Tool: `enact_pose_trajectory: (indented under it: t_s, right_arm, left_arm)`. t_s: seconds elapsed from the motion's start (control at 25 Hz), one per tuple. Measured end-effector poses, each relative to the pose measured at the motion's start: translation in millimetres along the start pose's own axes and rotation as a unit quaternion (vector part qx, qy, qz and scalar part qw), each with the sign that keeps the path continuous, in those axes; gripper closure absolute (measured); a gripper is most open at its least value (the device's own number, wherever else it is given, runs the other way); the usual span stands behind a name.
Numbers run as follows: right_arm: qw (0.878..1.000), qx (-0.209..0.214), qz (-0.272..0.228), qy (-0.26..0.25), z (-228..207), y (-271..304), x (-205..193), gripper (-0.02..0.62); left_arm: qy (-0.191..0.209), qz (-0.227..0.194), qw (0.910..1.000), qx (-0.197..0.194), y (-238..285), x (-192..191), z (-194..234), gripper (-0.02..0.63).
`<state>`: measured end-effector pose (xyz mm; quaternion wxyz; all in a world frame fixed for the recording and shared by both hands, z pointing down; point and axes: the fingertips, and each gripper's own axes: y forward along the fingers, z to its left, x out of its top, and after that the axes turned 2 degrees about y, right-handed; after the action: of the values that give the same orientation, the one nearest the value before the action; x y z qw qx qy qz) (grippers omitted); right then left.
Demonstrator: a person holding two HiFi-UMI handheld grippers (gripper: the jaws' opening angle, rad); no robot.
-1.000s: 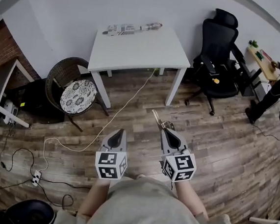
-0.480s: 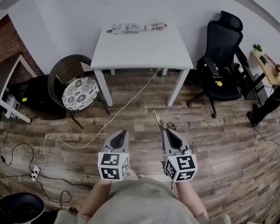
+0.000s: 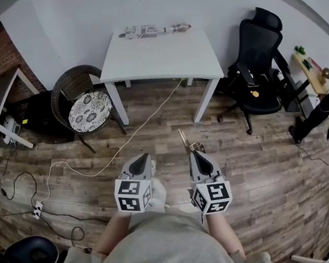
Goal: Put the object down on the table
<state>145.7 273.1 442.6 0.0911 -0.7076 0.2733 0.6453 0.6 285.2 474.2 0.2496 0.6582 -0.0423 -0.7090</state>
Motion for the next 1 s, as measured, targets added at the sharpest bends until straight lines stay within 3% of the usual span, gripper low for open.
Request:
enact_pose_trajectory:
  t_s: [0.32,1.0]
  right_arm:
    - [1.000,-0.009,-0.004,-0.002,-22.9,44.5,11.5,0.586]
    - [1.000,-0.010,-0.006,-0.015,-66.8,203.8,70.6,0.586]
  left_arm:
    - [-0.001,-0.003,0.9999,-0.010,47.6,16.5,16.8,0.597]
    - [-0.005,-0.005,0.9999,-0.013,180.2,95.2,99.4,0.597]
